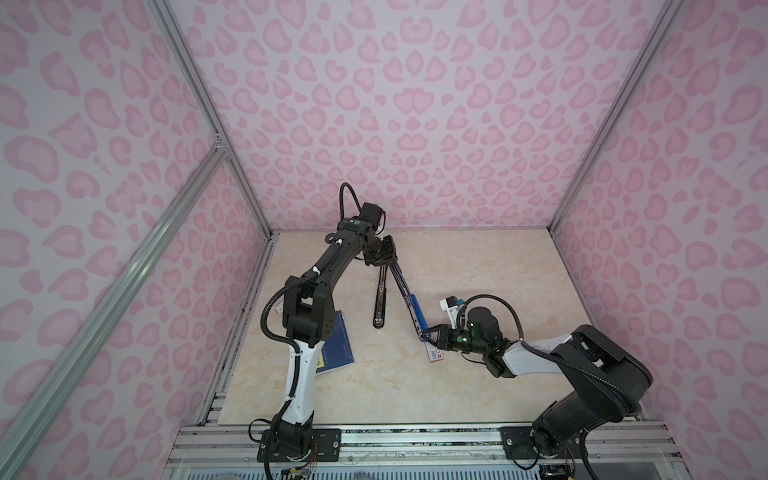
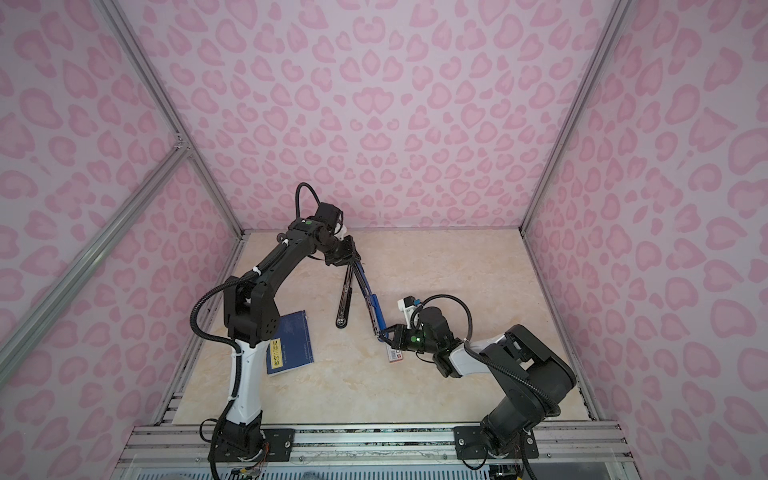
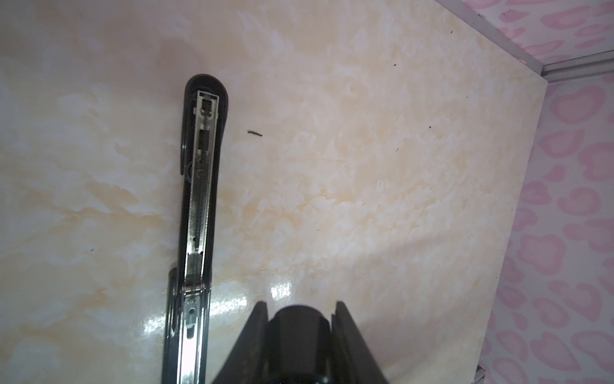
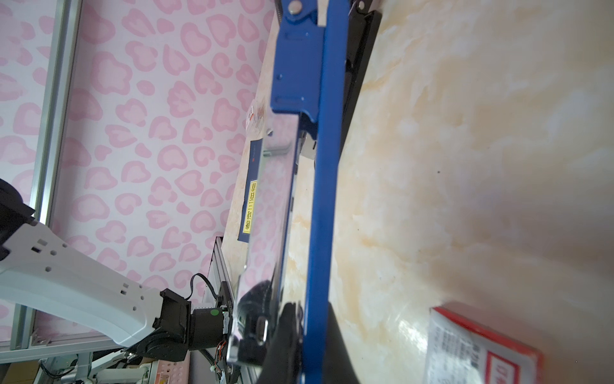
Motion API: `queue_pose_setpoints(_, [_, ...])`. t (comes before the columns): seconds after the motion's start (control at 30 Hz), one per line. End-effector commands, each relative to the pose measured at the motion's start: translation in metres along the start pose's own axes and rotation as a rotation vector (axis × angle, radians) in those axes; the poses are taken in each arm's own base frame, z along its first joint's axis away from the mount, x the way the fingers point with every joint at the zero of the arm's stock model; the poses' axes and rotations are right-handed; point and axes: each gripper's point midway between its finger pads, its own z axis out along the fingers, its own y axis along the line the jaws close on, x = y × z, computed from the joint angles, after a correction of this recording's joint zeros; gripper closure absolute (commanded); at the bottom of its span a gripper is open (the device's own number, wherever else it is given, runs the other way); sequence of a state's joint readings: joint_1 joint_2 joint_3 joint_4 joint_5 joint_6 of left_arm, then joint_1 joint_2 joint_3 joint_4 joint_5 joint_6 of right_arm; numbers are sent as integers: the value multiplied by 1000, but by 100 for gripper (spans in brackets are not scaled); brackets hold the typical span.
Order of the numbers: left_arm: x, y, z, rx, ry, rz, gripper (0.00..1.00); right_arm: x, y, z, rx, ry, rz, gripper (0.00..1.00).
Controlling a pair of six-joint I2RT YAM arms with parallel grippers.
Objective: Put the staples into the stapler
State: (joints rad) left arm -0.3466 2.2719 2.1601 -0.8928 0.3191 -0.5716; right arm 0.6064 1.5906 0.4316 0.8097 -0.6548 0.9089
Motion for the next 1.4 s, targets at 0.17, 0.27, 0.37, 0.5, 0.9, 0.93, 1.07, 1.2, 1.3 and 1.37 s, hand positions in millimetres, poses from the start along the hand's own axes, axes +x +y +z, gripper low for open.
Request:
queue_pose_setpoints(0.17, [-21,10,-13,-52,-86,52,52,-15,24,-3,-90,-57,-83,100])
queue_pose_setpoints(0.27, [-23,10,-17,-51,-92,50,52,-17,28,-5,-96,-67,-92,100])
queue_pose_setpoints(0.37, [-21,8,-22,-47,-96,51,52,-20,28,-7,-96,-77,-92,100])
queue_pose_setpoints(0.5, [-12,7,-32,-24,-108,39,51,-30,26,-11,-97,-104,-74,100])
queue_pose_setpoints(0.9, [55,11,-63,77,-146,8,49,-69,13,-7,-192,-179,91,100])
queue_pose_setpoints(0.93, [60,12,-64,77,-146,8,49,-72,14,-6,-206,-185,104,100])
queue_pose_setpoints(1.07, [81,13,-69,80,-140,17,48,-77,9,1,-237,-205,152,100])
queue_pose_setpoints(1.2, [97,9,-68,80,-120,37,48,-79,-3,6,-240,-213,213,100])
queue_pose_setpoints(1.3, [109,12,-61,75,-96,32,48,-78,-13,11,-239,-211,266,100])
queue_pose_setpoints(1.37, [113,11,-58,76,-90,30,48,-77,-20,13,-225,-209,293,100])
